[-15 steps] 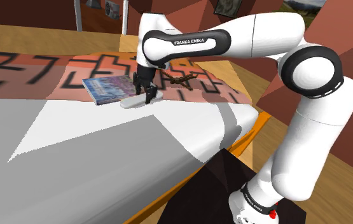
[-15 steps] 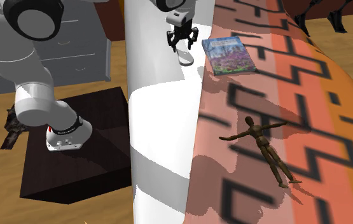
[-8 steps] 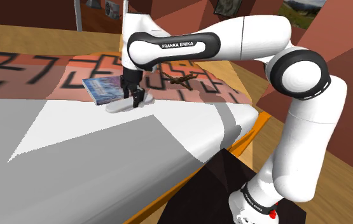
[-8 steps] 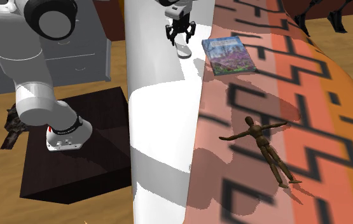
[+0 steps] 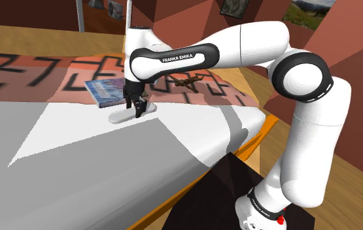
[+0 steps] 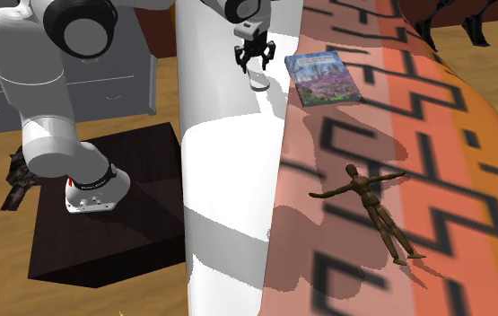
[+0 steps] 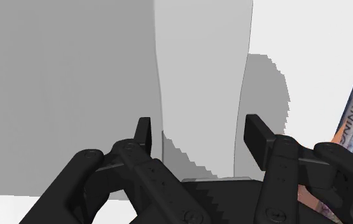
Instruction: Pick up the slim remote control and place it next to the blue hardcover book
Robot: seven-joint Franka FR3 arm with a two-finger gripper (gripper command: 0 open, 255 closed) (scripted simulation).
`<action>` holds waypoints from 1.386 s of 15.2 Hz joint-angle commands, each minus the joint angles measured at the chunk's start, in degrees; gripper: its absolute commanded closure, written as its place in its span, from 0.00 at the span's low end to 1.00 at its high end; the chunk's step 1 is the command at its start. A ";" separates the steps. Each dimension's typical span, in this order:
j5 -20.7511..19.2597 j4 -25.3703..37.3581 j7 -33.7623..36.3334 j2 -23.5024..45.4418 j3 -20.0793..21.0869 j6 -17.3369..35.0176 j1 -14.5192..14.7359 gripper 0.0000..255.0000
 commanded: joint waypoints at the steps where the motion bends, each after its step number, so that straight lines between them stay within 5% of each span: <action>1: -0.14 -1.12 0.14 0.38 -0.05 1.55 0.03 1.00; 13: -0.54 -2.71 0.39 1.86 -0.23 4.58 0.12 1.00; 14: -0.54 -2.72 0.39 1.85 -0.23 4.59 0.12 0.00; 21: -0.13 -0.89 0.13 0.39 -0.04 1.32 0.04 0.00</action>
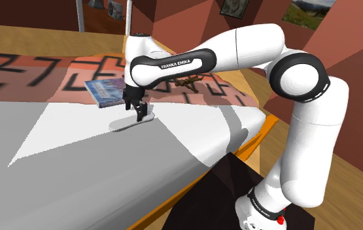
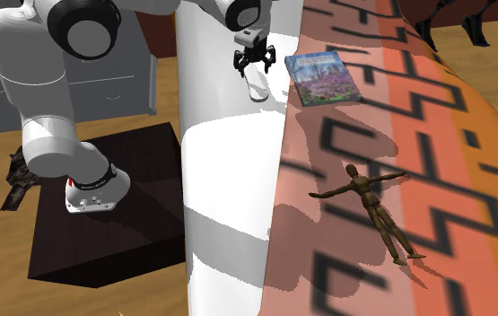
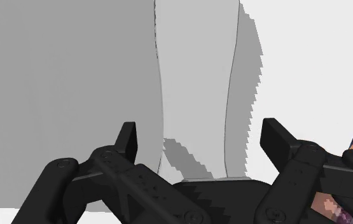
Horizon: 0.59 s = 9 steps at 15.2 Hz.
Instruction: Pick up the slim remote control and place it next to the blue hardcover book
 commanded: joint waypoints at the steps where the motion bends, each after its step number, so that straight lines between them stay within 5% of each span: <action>1: 0.30 2.05 0.04 -1.15 0.22 -3.21 0.13 0.00; 9: 0.43 2.94 -0.05 -1.61 0.27 -4.55 0.12 0.00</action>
